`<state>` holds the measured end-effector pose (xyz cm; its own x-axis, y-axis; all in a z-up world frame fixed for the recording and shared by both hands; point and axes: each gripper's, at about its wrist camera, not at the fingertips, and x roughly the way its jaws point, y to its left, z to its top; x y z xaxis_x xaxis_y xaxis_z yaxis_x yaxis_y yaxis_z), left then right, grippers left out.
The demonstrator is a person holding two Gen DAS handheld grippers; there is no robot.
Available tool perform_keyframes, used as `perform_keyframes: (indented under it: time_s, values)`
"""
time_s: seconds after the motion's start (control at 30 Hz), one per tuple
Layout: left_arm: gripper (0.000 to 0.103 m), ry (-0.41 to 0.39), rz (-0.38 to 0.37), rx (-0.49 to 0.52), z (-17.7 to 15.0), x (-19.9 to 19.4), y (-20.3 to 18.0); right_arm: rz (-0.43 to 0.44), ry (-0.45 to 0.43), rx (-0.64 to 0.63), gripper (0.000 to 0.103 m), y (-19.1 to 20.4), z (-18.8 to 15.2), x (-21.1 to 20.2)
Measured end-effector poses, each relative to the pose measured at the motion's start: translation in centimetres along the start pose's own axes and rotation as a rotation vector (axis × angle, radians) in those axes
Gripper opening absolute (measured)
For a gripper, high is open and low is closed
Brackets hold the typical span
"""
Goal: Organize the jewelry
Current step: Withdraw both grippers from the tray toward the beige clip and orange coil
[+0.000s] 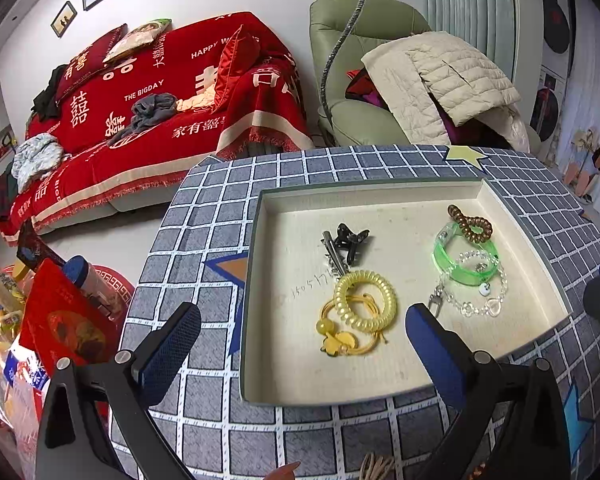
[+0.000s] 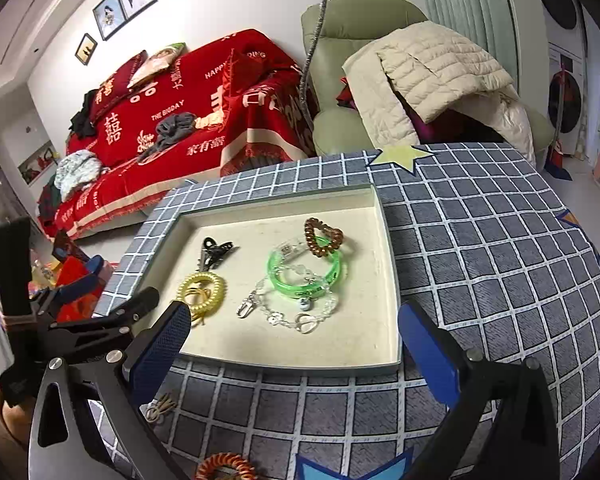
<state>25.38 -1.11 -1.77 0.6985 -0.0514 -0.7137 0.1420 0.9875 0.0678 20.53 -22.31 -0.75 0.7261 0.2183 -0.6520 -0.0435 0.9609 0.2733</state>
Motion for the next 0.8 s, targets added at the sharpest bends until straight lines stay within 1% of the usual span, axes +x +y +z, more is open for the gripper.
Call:
perform_keyframes:
  time_s: [0.13,0.33,0.4,0.53,0.67,0.8]
  values:
    - [0.103,-0.007,0.008,0.011,-0.5,-1.0,0.1,0.005,0.021,-0.011,0.103,0.6,0.0,-0.4]
    - [0.103,-0.006,0.005,0.033,-1.5,-2.2,0.3,-0.024,0.048,-0.044,0.103,1.2,-0.5,-1.2]
    - [0.103,-0.002,-0.001,0.033,-2.0,-2.4,0.4,-0.016,0.063,-0.037,0.103,1.2,-0.8,-1.4]
    - [0.103,0.015,-0.006,0.015,-3.3,-2.9,1.2,0.004,0.085,-0.023,0.103,1.0,-1.4,-1.9]
    - [0.103,0.049,-0.058,0.001,-5.3,-3.5,1.8,0.011,0.106,-0.016,0.103,0.8,-2.6,-2.4]
    - [0.103,0.071,-0.066,0.002,-7.5,-4.0,1.7,0.024,0.146,-0.003,0.103,0.6,-4.2,-2.6]
